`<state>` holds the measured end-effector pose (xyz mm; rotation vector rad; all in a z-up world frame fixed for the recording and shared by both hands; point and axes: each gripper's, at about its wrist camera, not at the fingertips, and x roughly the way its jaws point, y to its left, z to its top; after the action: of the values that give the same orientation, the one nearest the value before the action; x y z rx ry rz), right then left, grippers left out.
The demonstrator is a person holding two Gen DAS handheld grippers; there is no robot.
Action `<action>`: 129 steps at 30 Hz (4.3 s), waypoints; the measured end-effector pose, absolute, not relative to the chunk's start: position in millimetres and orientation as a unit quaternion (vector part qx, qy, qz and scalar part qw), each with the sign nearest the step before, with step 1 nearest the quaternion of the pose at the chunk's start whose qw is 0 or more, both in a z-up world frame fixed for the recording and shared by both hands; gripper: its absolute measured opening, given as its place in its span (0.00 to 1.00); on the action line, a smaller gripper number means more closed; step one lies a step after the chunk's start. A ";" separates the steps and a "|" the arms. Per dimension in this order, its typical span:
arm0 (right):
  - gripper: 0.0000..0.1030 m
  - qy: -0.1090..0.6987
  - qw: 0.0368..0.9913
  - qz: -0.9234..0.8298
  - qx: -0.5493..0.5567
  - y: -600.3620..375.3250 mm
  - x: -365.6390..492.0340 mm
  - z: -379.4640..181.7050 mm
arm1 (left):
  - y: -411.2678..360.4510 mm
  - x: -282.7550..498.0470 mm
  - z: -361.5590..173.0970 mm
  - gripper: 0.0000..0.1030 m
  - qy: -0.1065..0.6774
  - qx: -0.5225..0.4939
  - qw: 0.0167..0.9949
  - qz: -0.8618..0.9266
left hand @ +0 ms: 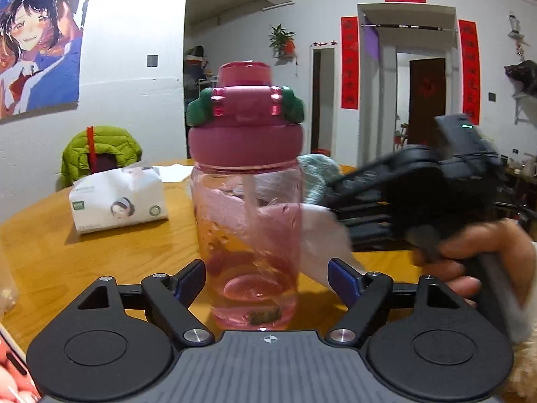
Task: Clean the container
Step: 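Hold the bottle with the left tool while the right tool rubs the towel across it, then hold the bottle with the left tool while the right tool wipes it again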
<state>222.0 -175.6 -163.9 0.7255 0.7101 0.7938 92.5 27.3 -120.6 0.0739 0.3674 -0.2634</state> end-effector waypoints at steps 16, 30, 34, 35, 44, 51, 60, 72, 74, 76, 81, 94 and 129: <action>0.10 0.245 0.751 0.431 0.437 -197.7 210.1 -160.6 | 37.1 93.7 -123.6 0.65 0.189 0.021 0.973 -0.130; 0.10 0.238 0.751 0.435 0.436 -203.5 200.9 -156.5 | 34.6 94.3 -124.0 0.66 0.190 0.027 0.973 -0.129; 0.11 0.313 0.771 0.385 0.399 -193.7 206.6 -168.1 | 34.2 94.5 -124.0 0.66 0.190 0.028 0.973 -0.129; 0.11 0.348 0.779 0.361 0.376 -187.9 209.3 -172.6 | 34.4 94.8 -124.0 0.66 0.190 0.027 0.973 -0.129; 0.11 0.252 0.745 0.432 0.441 -211.1 194.2 -160.2 | 34.0 95.4 -124.7 0.66 0.190 0.028 0.973 -0.128; 0.11 0.392 0.785 0.336 0.343 -185.4 208.4 -178.4 | 34.6 96.4 -125.1 0.66 0.190 0.027 0.973 -0.129; 0.12 0.343 0.754 0.379 0.413 -191.1 217.2 -176.1 | 25.8 67.4 -121.3 0.77 0.182 0.021 0.974 -0.131; 0.12 0.361 0.767 0.370 0.380 -185.3 208.3 -173.8 | 32.9 105.2 -125.9 0.69 0.198 0.033 0.972 -0.122; 0.12 0.367 0.769 0.363 0.376 -184.9 209.3 -174.6 | 32.7 103.2 -126.8 0.68 0.197 0.034 0.972 -0.123; 0.12 0.350 0.766 0.373 0.390 -190.1 207.2 -173.0 | 33.8 102.7 -127.0 0.68 0.196 0.032 0.972 -0.125; 0.12 0.246 0.721 0.448 0.468 -207.5 196.0 -160.2 | 32.7 101.5 -126.8 0.68 0.195 0.034 0.972 -0.124; 0.12 0.280 0.726 0.430 0.458 -198.7 202.5 -164.2 | 30.8 101.3 -127.1 0.68 0.196 0.035 0.972 -0.126; 0.12 0.344 0.747 0.385 0.420 -177.3 217.1 -176.5 | 19.3 73.4 -120.5 0.76 0.179 0.040 0.977 -0.110</action>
<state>217.1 -177.3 -176.5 0.9183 0.7524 0.8422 73.4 19.3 -120.5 0.0816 0.3613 -0.2209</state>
